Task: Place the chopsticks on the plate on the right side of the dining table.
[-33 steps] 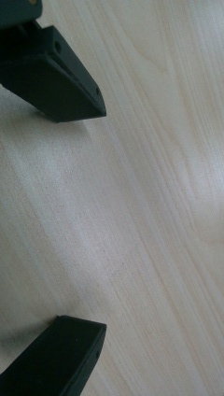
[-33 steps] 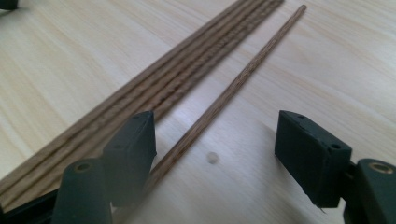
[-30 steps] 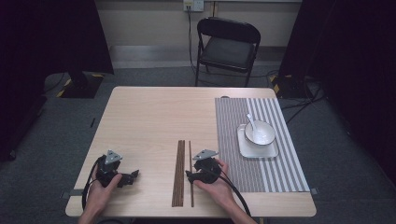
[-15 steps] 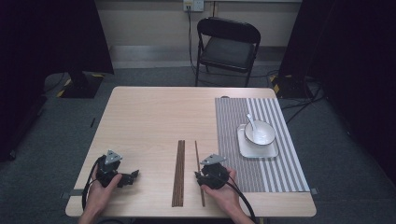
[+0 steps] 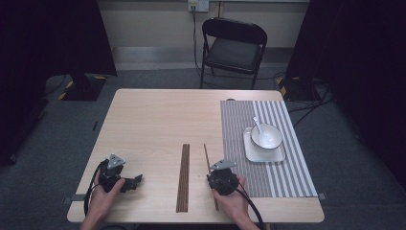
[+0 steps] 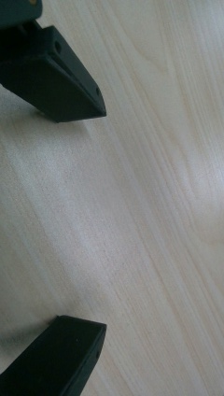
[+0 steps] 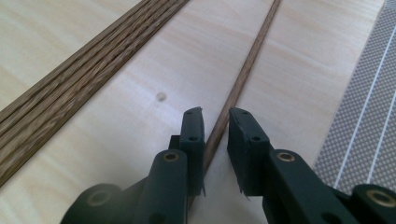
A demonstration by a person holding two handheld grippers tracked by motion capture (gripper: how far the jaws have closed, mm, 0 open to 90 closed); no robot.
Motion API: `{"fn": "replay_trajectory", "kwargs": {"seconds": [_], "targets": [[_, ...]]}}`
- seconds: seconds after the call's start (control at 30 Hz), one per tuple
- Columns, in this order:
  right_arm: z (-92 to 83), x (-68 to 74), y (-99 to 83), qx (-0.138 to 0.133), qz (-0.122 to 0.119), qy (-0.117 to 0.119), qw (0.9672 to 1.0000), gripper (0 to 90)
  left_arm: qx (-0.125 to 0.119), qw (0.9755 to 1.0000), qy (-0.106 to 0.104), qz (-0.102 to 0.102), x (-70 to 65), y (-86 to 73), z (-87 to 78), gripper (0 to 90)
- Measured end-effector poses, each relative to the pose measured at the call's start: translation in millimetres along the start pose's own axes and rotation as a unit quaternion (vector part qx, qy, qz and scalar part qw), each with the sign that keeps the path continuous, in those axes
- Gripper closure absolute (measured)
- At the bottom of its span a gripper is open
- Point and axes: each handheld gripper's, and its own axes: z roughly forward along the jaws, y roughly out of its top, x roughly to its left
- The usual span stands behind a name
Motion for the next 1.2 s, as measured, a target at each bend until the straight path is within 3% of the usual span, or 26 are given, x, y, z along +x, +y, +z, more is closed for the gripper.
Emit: {"fn": "replay_trajectory", "kwargs": {"seconds": [0.3,0.47,0.63,0.8,0.9,0.97,1.1,1.2], "targets": [[5.4,-2.8,5.8,0.0,0.005,-0.01,0.9999,81.7,0.0,1.0,0.0,0.0,0.0,0.0,0.0,0.0],[8.8,-7.2,8.9,-0.002,0.023,-0.015,0.9996,84.9,-0.002,1.0,0.0,-0.002,-0.2,0.0,0.2,0.0],[12.3,-13.1,12.9,-0.004,0.028,-0.033,0.999,85.1,-0.002,1.0,0.0,-0.002,-0.2,0.0,0.2,0.0],[14.9,-21.2,18.2,0.0,0.028,-0.03,0.9992,85.3,-0.001,1.0,0.0,-0.002,-0.2,0.0,0.2,0.0],[20.2,-28.3,25.5,0.003,0.04,-0.016,0.9991,85.3,-0.001,1.0,0.0,-0.002,-0.2,0.0,0.2,0.0],[24.6,-29.5,27.2,0.004,0.029,-0.014,0.9995,85.3,-0.001,1.0,0.0,-0.002,-0.2,0.0,0.2,0.0],[27.3,-31.9,29.4,0.001,0.029,-0.011,0.9995,85.1,-0.002,1.0,0.0,-0.002,-0.3,0.0,0.2,0.0],[25.1,-30.6,27.8,0.005,0.025,-0.018,0.9995,78.6,-0.002,1.0,0.0,-0.002,-0.3,0.0,0.2,0.0]]}}
